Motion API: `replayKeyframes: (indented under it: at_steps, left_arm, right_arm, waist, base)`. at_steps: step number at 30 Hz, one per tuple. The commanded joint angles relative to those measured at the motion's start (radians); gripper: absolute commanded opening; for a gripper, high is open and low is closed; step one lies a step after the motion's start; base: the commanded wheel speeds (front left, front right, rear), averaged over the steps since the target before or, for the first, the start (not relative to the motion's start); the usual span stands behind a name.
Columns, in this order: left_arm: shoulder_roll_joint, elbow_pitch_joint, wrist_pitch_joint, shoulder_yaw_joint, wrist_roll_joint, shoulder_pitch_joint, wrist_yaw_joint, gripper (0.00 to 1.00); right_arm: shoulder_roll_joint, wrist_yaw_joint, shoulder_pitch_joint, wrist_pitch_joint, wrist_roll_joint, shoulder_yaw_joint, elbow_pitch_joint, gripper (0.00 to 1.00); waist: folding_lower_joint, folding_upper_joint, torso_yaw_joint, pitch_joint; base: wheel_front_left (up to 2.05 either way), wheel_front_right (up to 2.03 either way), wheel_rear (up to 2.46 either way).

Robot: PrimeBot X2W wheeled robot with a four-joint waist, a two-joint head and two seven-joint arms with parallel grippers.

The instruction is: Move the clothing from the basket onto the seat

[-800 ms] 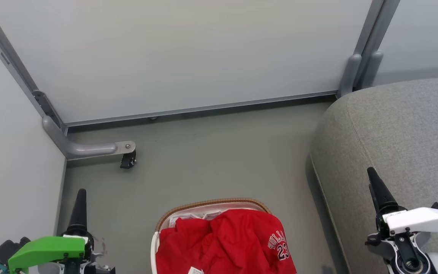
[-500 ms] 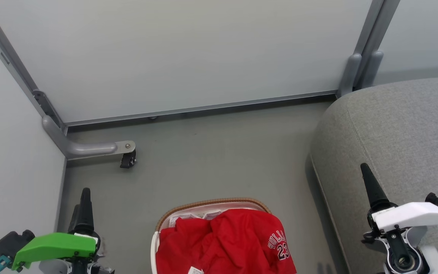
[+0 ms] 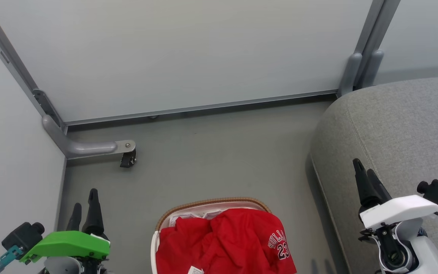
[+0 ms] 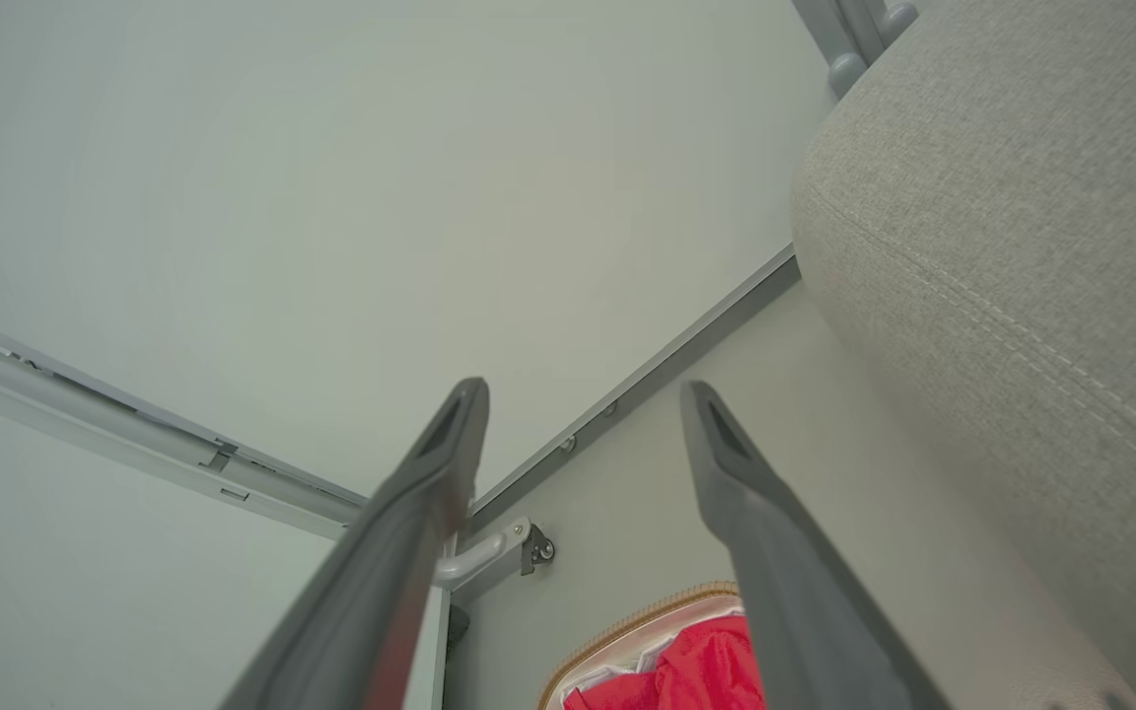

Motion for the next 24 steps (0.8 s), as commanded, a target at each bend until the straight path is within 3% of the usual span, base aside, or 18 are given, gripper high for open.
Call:
replayKeyframes:
  at_steps: [1,24]
  left_arm:
    - [0.013,-0.005,-0.010,-0.002,0.040,-0.027,0.008,1.00]
    - [0.007,0.033,-0.080,-0.063,0.323,-0.031,0.050,1.00]
  right_arm:
    - [-0.007,0.000,-0.032,-0.011,-0.035,0.004,-0.008,1.00]
    - [0.028,0.000,-0.025,-0.080,-0.363,0.011,-0.008,1.00]
  waist:
    - [0.0000,0.0000,0.000,0.000]
    - [0.0000,0.0000,0.003,-0.001]
  base:
    - [0.00,0.00,0.00]
    - [0.00,0.00,0.00]
